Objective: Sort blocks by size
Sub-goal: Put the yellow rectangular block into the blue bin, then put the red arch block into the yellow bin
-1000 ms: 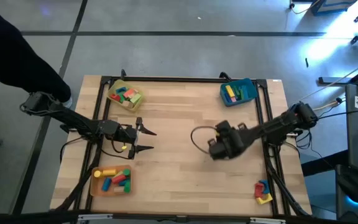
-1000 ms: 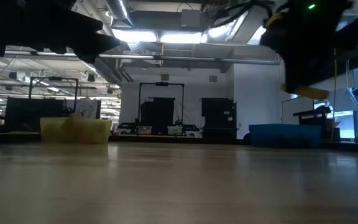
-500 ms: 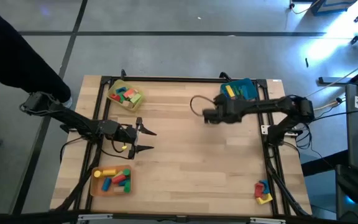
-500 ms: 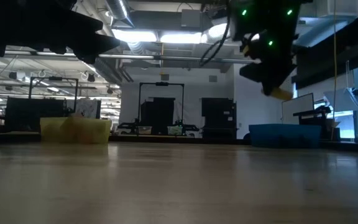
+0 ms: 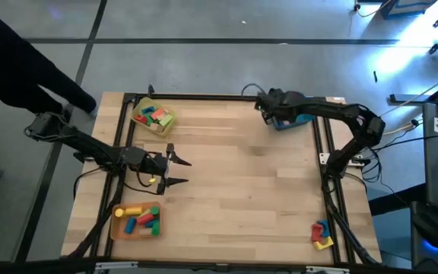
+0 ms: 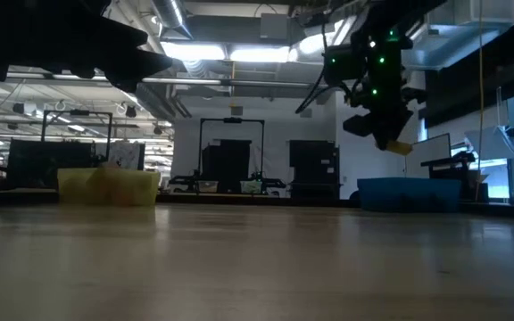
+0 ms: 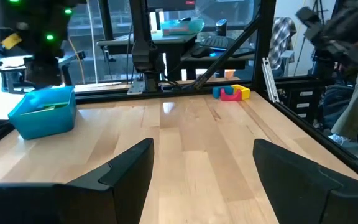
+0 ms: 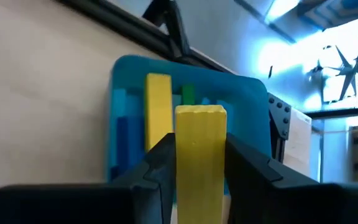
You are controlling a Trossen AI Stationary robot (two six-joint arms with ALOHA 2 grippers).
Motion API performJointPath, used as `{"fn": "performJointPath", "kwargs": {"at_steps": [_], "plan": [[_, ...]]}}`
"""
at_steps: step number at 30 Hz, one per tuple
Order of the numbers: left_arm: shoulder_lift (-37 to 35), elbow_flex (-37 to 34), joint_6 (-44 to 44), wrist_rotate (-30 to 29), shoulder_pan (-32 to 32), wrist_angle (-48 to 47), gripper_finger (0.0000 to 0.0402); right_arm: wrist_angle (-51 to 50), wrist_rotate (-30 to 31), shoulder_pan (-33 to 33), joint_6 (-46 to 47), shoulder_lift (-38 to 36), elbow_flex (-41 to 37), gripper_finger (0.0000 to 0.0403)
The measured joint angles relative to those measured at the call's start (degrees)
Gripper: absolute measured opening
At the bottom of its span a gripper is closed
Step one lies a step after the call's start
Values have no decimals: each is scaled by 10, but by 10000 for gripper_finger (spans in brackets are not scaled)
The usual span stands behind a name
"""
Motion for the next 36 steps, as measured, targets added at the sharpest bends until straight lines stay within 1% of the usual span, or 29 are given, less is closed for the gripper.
{"fn": "performJointPath", "kwargs": {"at_steps": [6, 11, 20, 25, 29, 32, 36], "plan": [[0, 0, 0, 0, 0, -2, 260, 39, -14, -63, -37, 12, 0, 117], [0, 0, 0, 0, 0, -2, 260, 58, -28, -97, -53, 38, 0, 118], [0, 0, 0, 0, 0, -14, 260, 72, -31, -123, -65, 94, 0, 119], [0, 0, 1, 0, 0, -14, 260, 82, -14, -122, -80, 105, 0, 119], [0, 0, 1, 0, 0, -14, 260, 82, -14, -122, -78, 105, 0, 121], [0, 0, 2, 0, 0, -13, 260, 78, -19, -122, -79, 105, 0, 138], [0, 0, 0, 0, 0, -13, 260, 64, -25, -122, -77, 105, 0, 188]]}}
